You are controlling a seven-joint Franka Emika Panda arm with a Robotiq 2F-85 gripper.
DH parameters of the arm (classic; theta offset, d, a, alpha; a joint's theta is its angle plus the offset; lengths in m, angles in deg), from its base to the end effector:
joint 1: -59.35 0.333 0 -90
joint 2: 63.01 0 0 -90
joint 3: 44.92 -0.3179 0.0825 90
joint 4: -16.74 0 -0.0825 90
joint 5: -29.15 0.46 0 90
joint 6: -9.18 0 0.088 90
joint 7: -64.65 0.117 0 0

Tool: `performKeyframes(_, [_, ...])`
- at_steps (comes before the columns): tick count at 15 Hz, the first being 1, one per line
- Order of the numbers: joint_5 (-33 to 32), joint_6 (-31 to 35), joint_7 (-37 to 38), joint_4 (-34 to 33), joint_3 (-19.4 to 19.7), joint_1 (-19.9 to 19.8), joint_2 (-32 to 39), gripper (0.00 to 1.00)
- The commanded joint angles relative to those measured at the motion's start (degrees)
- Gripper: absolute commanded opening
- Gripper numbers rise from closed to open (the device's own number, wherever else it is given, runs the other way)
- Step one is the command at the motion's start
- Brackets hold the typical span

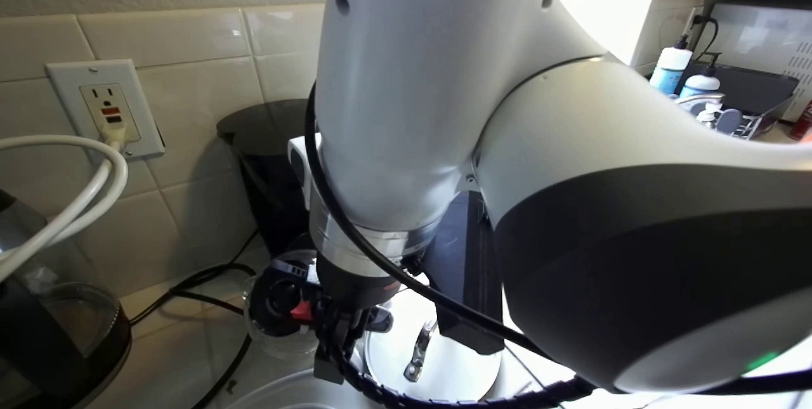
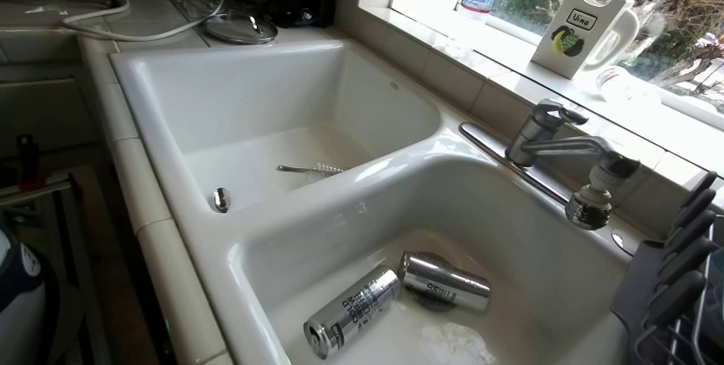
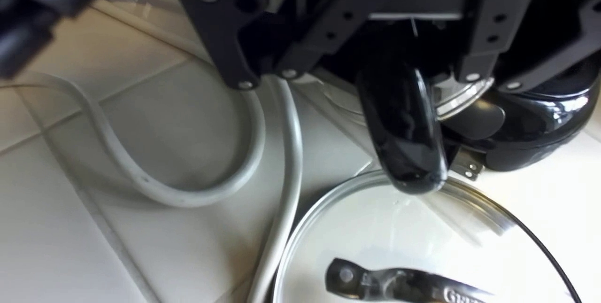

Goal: Remove the kettle from the coffee machine

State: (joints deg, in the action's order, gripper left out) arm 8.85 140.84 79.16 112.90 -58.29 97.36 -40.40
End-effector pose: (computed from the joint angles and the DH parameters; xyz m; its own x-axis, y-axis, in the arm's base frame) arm 0.4902 0.5728 0.3591 0.6418 0.7199 0.2643 0.7069 -0.6890 0.1600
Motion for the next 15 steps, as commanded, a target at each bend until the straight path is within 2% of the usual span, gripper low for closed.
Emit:
performKeyframes(1, [0.4,0.7,-3.8,-1.2,-0.8,-0.6,1.3,0.00])
performKeyframes(8, [2.6,-1.9,-10.7,-4.4,-2.2,-0.6,4.0,0.00])
performKeyframes(15, [11.4,-1.6,-21.1,-6.3,-5.9,-3.7,4.9,0.00])
